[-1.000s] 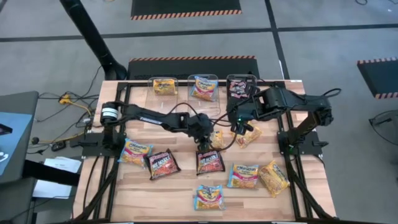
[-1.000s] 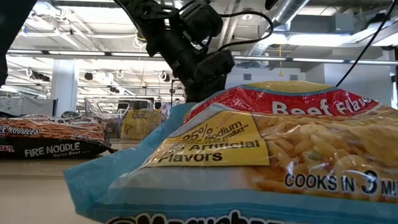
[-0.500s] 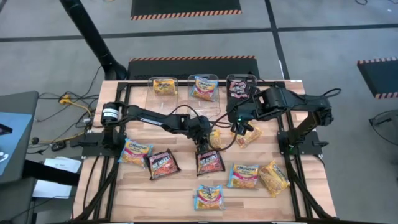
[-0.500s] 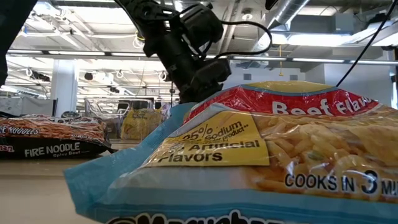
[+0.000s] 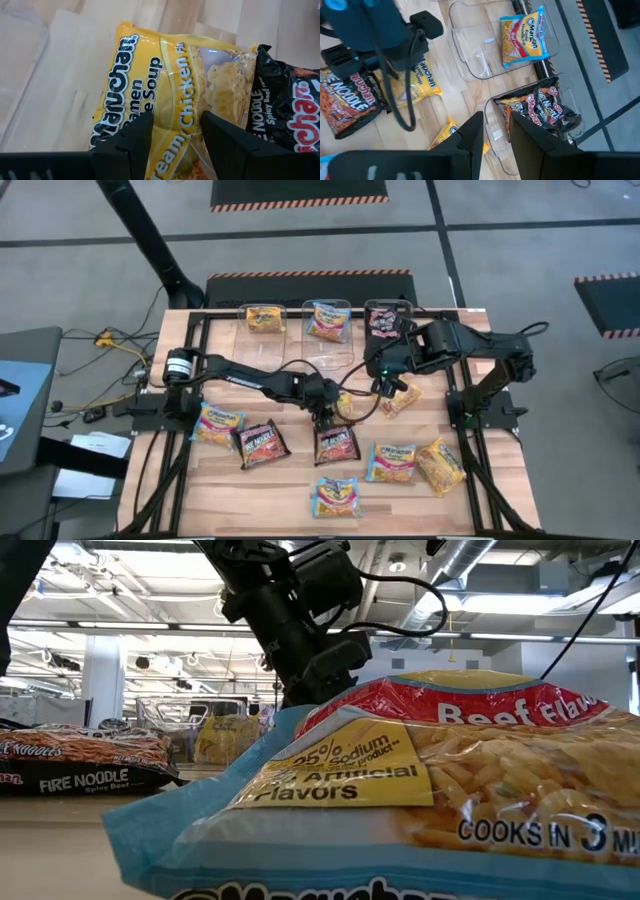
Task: Sort Maruchan noodles
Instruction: Put the yellow noodle pack into the left transparent bin
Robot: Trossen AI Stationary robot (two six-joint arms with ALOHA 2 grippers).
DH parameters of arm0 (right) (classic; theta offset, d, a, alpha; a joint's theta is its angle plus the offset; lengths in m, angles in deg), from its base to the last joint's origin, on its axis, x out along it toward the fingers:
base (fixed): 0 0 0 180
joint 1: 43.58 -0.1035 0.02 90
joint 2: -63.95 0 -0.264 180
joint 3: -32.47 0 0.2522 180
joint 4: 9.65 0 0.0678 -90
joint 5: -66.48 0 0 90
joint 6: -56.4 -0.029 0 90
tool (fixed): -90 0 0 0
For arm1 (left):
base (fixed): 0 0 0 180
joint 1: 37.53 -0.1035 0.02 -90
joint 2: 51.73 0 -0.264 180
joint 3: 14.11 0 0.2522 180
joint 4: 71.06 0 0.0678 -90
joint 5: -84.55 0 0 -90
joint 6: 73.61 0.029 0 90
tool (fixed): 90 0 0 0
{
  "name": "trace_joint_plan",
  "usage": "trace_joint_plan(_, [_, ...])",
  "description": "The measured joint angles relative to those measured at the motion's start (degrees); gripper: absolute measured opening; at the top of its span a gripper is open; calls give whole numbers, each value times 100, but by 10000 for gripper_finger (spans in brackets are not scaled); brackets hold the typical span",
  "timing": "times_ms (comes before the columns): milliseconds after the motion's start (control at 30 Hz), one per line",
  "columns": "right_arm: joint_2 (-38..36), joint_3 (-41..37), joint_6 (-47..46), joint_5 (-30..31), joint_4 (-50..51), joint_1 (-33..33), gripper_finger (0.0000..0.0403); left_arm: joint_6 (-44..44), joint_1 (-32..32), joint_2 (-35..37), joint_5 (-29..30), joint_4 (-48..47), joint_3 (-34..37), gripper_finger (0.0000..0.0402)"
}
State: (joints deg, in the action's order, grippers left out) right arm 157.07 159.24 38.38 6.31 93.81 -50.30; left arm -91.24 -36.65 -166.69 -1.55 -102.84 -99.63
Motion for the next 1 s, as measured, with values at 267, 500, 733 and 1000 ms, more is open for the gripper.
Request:
trace_joint_plan(267, [0, 0, -2, 0, -8, 0, 119, -89, 109, 22, 102, -100, 2, 116])
trace_joint_plan(500, [0, 0, -4, 0, -8, 0, 119, 146, 120, 31, 89, -163, 2, 12])
trace_joint_plan(733, [0, 0, -4, 0, -10, 0, 119, 193, 170, 348, -59, -518, 66, 3])
trace_joint_plan(1000, [0, 0, -4, 0, -23, 0, 119, 195, 404, 1179, 446, -1120, 111, 4])
